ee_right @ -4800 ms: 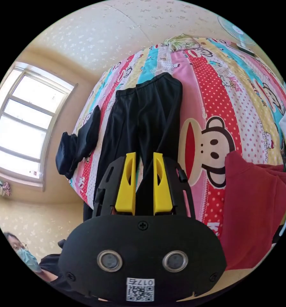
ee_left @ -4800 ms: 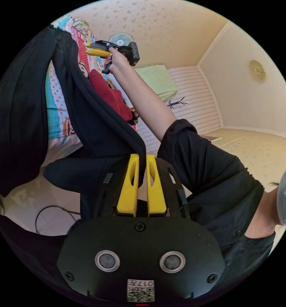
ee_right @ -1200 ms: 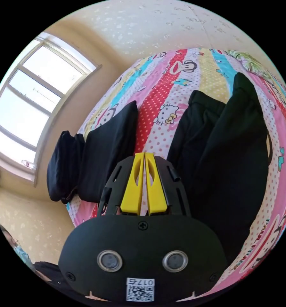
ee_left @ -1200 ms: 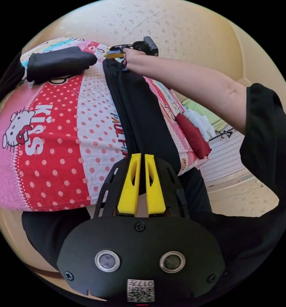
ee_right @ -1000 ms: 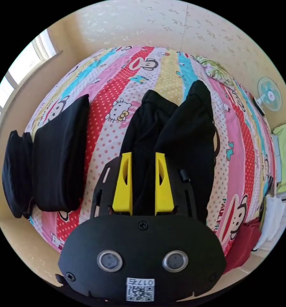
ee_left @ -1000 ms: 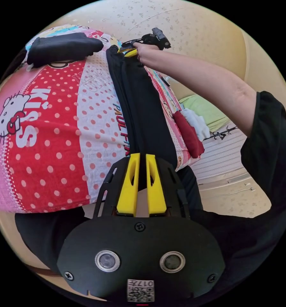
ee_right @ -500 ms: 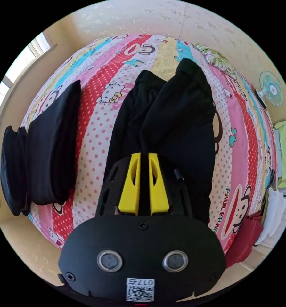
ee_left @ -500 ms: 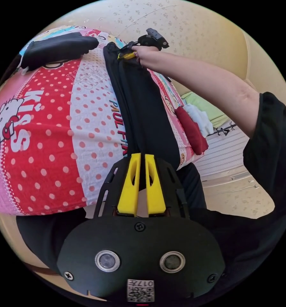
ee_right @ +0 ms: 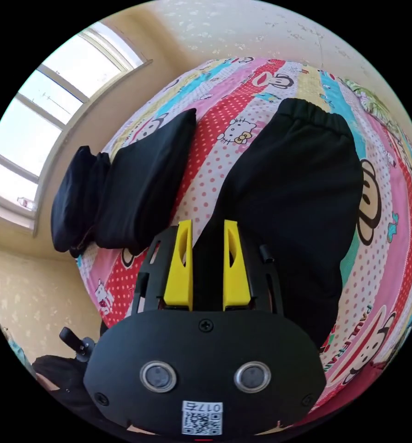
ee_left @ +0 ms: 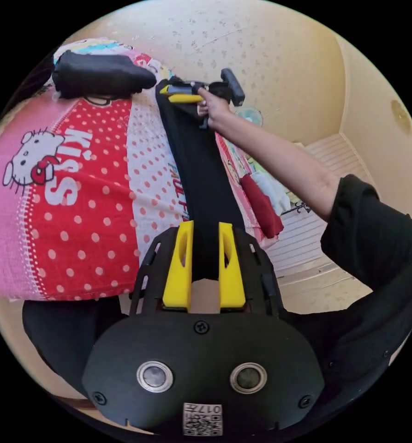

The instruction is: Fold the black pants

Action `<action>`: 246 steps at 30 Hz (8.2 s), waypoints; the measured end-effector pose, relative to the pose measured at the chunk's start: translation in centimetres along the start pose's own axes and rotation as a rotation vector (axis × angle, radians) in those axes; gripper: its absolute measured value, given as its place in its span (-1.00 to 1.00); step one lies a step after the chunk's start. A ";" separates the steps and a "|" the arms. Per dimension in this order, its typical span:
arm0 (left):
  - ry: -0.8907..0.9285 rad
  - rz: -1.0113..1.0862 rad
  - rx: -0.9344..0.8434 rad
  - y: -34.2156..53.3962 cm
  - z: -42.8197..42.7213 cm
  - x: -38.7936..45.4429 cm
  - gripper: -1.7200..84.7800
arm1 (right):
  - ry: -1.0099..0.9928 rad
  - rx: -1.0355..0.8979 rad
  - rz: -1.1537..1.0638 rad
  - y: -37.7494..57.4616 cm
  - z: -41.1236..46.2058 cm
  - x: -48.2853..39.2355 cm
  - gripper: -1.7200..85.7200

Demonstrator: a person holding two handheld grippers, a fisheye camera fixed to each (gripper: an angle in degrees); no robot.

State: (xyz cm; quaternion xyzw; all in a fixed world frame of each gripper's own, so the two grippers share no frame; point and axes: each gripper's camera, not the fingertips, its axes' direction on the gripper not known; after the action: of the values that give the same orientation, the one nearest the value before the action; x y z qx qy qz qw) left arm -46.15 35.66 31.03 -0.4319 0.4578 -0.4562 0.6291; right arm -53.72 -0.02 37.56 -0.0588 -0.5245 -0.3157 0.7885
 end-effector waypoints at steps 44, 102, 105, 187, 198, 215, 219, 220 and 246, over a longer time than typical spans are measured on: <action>0.080 -0.146 -0.156 -4.2 7.7 3.5 -0.71 | -0.548 0.247 0.139 44.5 -20.3 15.9 -0.70; 0.614 0.659 0.039 21.9 -2.8 40.9 -0.86 | -0.577 0.583 -0.732 51.9 -62.1 -21.5 -0.95; 0.676 0.698 0.104 20.7 -4.8 44.9 -0.86 | -0.523 0.657 -0.815 52.3 -68.3 -24.8 -0.95; 0.311 0.108 -0.243 -4.6 31.3 18.7 -0.71 | -0.527 0.268 -0.144 41.4 -45.5 13.0 -0.64; 0.357 -0.028 -0.285 -10.9 50.5 21.3 -0.70 | 0.036 0.092 0.301 39.3 -57.3 24.4 -0.59; 0.504 -0.125 -0.649 -0.1 45.8 8.4 -0.98 | 0.402 -0.002 0.701 42.9 -44.4 29.8 -0.64; 0.126 -0.111 -0.745 2.9 41.0 5.6 -0.98 | 0.412 0.075 0.693 44.4 -43.9 29.0 -0.64; 0.108 -0.122 -0.758 3.9 39.9 5.0 -0.98 | 0.418 0.106 0.696 44.9 -43.7 28.7 -0.64; -0.413 -0.325 0.623 3.5 -15.1 -6.4 -0.71 | -0.542 -0.187 -0.265 9.1 -16.4 -9.6 -0.72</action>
State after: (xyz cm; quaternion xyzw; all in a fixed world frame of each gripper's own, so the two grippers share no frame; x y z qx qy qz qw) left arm -61.20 40.69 25.65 -0.3700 0.0878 -0.5701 0.7283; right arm -38.09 4.47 24.14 -0.1443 -0.6873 -0.4353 0.5633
